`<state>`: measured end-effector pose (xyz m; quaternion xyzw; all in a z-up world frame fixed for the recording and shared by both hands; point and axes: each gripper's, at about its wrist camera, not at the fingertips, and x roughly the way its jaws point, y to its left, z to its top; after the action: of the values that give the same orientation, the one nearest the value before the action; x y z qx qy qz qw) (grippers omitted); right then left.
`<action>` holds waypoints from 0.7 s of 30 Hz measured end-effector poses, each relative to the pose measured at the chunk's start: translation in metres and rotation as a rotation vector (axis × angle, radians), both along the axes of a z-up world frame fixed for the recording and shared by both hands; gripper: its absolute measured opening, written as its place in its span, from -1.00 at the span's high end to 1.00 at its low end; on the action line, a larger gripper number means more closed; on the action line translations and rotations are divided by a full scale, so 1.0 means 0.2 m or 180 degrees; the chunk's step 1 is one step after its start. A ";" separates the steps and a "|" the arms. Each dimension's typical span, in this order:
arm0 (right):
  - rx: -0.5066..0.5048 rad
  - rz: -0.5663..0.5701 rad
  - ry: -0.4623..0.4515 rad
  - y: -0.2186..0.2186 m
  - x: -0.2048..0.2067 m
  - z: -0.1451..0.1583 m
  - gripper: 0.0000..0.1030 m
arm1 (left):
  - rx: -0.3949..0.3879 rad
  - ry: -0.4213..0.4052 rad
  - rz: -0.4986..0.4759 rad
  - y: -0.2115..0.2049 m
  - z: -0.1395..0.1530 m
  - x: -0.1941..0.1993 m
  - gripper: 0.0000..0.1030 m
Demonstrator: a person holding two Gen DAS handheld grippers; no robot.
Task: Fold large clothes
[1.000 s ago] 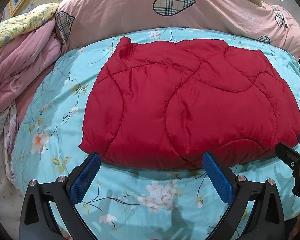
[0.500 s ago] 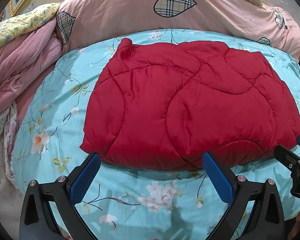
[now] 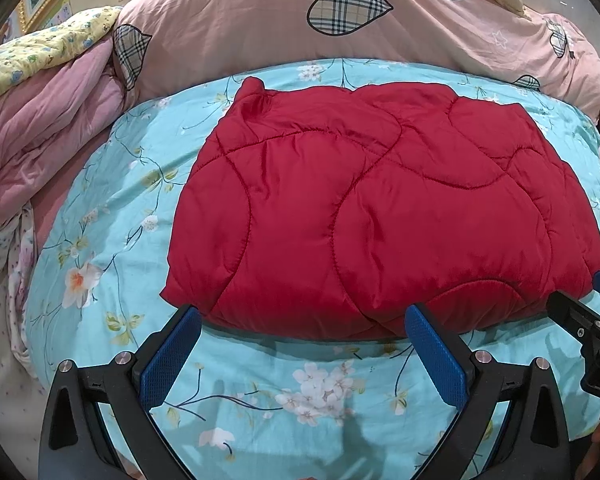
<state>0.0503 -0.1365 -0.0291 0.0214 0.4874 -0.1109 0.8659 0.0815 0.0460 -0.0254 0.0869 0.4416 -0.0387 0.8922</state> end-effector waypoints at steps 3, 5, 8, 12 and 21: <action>-0.0003 0.0006 -0.0008 0.01 0.00 0.01 -0.95 | 0.0002 -0.0001 0.0000 0.00 0.00 0.00 -0.99; -0.0001 0.0008 -0.0014 0.01 0.00 0.01 -0.95 | -0.0002 -0.0001 0.0004 0.00 0.00 0.00 -0.99; 0.0000 0.0007 -0.0015 0.02 0.00 0.01 -0.95 | -0.0007 0.0000 0.0014 0.00 0.00 0.00 -0.99; 0.0000 0.0008 -0.0016 0.02 0.00 0.01 -0.95 | -0.0002 -0.0029 0.0021 0.00 0.01 0.00 -0.99; 0.0012 0.0019 -0.0017 0.02 -0.01 0.01 -0.95 | 0.0005 -0.0052 0.0018 0.00 0.00 -0.02 -0.99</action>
<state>0.0486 -0.1318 -0.0275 0.0219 0.4854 -0.1073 0.8674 0.0782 0.0456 -0.0244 0.0866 0.4346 -0.0351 0.8958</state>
